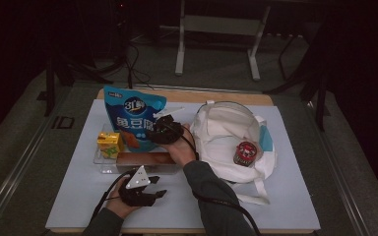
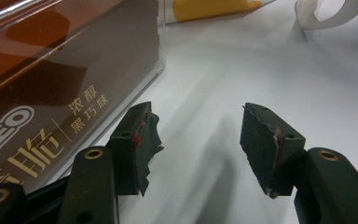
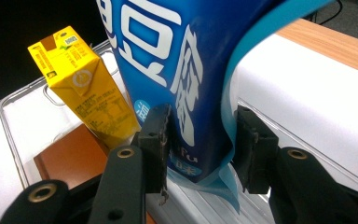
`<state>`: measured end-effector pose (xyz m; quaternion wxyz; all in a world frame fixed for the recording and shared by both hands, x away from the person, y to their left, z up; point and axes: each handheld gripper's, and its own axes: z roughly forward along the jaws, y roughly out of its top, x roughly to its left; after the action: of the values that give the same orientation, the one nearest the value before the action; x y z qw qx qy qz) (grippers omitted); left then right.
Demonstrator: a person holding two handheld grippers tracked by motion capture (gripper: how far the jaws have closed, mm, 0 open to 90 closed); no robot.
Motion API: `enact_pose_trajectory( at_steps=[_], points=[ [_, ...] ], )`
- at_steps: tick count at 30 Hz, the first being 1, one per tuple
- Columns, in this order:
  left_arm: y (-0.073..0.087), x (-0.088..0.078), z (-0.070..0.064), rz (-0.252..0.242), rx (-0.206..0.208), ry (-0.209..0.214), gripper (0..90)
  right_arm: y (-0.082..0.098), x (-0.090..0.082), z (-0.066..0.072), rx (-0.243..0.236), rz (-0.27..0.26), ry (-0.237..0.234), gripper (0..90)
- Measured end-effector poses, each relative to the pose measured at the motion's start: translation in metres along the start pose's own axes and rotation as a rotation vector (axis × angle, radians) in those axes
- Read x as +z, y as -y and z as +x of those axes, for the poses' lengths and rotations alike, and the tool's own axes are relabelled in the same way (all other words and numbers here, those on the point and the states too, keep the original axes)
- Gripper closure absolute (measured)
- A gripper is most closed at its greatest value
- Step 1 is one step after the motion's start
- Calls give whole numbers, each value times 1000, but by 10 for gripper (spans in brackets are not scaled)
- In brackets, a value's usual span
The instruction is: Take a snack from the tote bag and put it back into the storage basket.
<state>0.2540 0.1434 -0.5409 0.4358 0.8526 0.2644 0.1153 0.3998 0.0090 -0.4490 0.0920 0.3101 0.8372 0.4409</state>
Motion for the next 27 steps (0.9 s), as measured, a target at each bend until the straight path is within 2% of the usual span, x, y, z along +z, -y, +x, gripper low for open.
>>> enact_pose_trajectory(
  at_steps=[11, 17, 22, 27],
  points=[
    [0, 0, 0, -1, -1, 3, 443, -3, 4, 2, -11, 6, -16, 587],
    [0, 0, 0, -1, -3, 1, 442, -2, -2, -2, -24, 8, -10, 565],
    [0, 0, 1, -2, -8, 2, 442, -3, -13, -1, -52, 6, 3, 567],
    [0, 0, 1, -3, -8, 2, 441, -3, -22, -3, -58, 14, 7, 574]
  ],
)
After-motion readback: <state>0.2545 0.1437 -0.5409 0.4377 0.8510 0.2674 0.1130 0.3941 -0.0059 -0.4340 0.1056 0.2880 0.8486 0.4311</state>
